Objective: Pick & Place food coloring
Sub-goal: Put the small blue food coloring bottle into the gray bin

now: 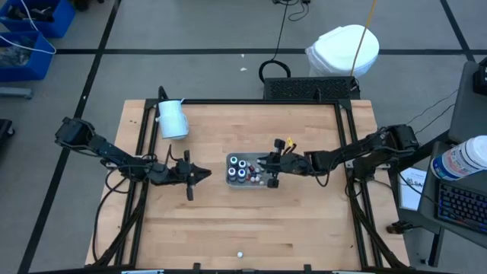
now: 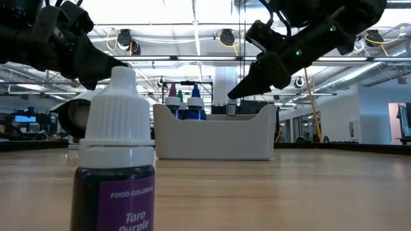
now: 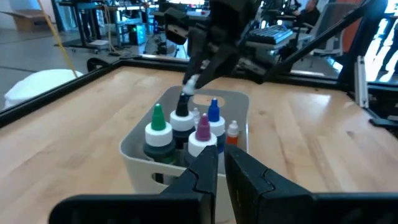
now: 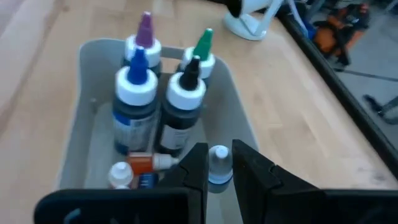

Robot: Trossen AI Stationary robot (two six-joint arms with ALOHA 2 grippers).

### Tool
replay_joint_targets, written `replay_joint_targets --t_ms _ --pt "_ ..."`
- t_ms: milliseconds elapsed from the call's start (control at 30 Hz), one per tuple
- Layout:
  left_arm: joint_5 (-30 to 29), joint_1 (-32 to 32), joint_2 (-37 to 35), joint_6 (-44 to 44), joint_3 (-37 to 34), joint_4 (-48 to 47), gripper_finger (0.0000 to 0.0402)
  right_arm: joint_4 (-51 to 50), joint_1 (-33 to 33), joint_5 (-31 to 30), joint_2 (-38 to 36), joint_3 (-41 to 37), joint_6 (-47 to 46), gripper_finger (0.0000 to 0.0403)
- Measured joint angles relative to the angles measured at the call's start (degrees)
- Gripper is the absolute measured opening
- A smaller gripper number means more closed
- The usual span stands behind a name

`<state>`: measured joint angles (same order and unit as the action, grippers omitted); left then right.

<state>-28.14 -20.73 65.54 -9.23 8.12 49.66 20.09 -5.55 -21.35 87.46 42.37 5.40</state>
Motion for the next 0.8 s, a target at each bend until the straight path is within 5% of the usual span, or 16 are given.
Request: replay_joint_targets --t_ms 800 --pt "-0.43 0.04 0.0 0.49 -0.02 -1.52 0.0035 -5.3 2.22 3.61 0.39 0.05 -6.9 0.0042"
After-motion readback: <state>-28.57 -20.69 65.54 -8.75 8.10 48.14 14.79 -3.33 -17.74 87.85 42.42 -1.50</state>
